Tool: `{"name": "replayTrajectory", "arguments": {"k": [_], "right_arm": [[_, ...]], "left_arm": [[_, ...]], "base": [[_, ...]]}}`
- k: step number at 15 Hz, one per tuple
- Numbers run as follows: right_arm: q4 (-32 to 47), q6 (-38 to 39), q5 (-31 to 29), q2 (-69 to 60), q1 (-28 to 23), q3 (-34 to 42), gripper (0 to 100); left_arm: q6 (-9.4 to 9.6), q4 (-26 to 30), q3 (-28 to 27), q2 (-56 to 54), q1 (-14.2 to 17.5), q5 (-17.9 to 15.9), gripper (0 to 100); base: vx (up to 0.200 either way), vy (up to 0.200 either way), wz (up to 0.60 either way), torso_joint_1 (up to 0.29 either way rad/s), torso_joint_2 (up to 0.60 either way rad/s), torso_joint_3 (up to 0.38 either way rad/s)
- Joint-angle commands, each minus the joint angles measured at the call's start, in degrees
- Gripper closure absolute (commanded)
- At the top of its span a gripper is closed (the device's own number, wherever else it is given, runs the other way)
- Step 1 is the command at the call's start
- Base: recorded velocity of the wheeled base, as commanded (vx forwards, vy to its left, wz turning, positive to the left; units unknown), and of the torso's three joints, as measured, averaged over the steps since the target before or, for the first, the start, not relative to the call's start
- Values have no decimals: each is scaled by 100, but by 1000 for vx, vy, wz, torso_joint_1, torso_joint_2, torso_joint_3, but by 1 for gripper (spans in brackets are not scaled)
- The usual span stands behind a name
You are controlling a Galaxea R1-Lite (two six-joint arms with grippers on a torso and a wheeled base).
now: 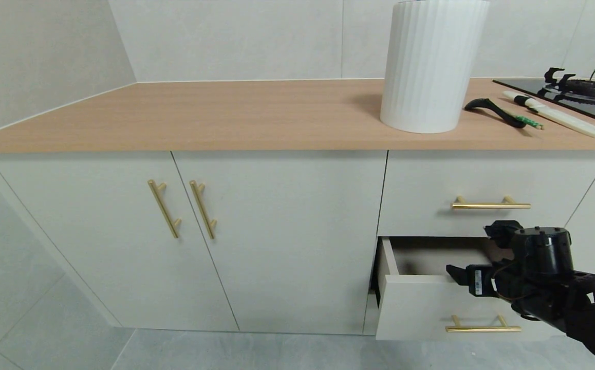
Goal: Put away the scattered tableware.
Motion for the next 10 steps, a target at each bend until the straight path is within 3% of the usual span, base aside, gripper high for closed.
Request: {"name": "replayTrajectory", "arguments": {"k": [1,5,10], "right_arm": [[237,8,38,-136,6,-2,0],[1107,-18,135,-716,15,-99,0],[2874,-18,671,-1402,41,-468,0]], "left_arm": [[-1,-1,0,7,-2,-2,0],[-1,-1,0,7,-11,-2,0],[-1,-1,0,7,-2,-2,0]], "base": [[0,0,0,0,0,0],[0,0,0,0,0,0],[0,0,0,0,0,0]]}}
